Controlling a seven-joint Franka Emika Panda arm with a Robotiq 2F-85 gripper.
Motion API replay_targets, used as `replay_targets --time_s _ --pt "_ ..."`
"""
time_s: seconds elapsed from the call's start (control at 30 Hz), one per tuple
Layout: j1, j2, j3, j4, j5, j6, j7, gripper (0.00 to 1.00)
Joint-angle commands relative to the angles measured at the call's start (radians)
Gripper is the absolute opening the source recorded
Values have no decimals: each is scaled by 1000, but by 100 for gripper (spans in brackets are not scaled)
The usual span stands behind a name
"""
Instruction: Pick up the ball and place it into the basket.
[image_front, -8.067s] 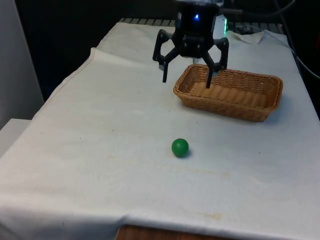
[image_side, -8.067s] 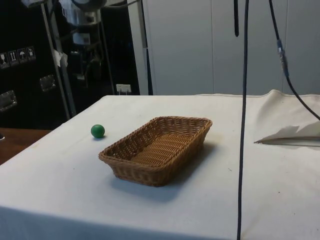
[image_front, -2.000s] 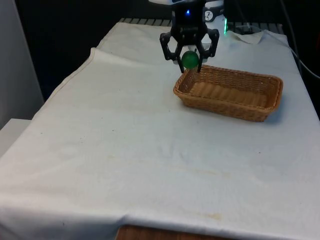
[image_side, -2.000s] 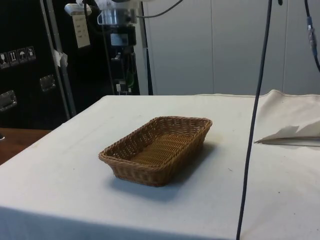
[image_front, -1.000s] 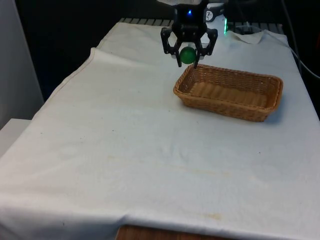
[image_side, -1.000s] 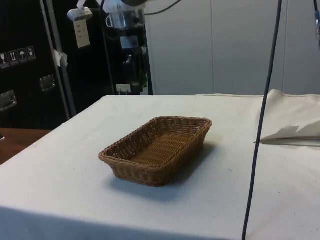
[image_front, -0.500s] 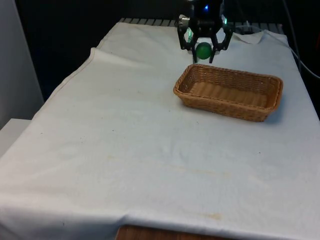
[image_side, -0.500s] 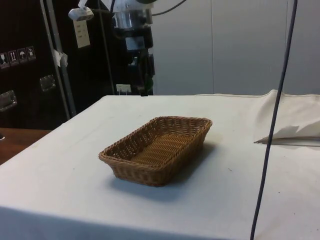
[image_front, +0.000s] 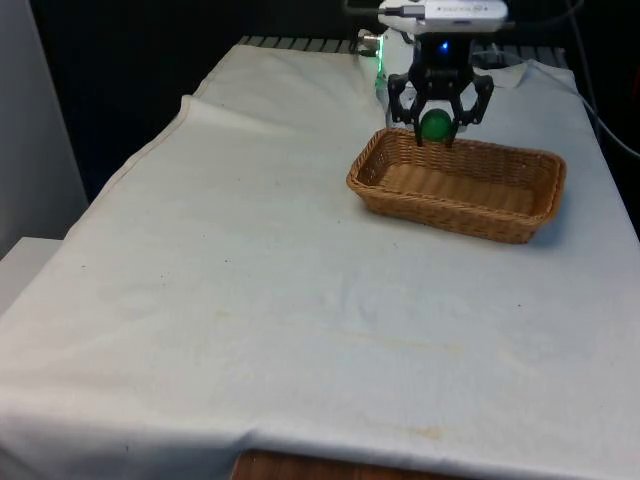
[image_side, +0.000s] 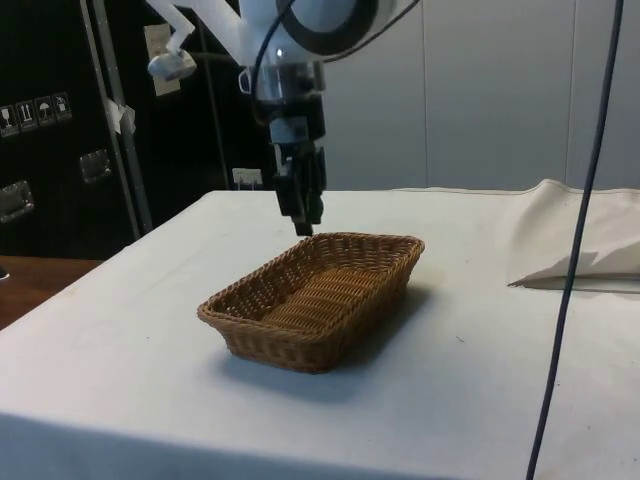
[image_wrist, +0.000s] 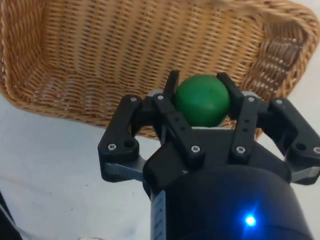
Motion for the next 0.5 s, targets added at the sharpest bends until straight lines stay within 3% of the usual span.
replay_targets --time_s 0.0,0.1,0.37,0.4,0.47 --pt "4 6 6 -11 10 26 9 0" --pt "0 9 15 -22 1 34 22 0" --pt "2 41 64 -83 28 151 80 0" --pt "0 34 52 -69 10 118 72 0" --pt "2 44 69 -89 30 162 85 0"
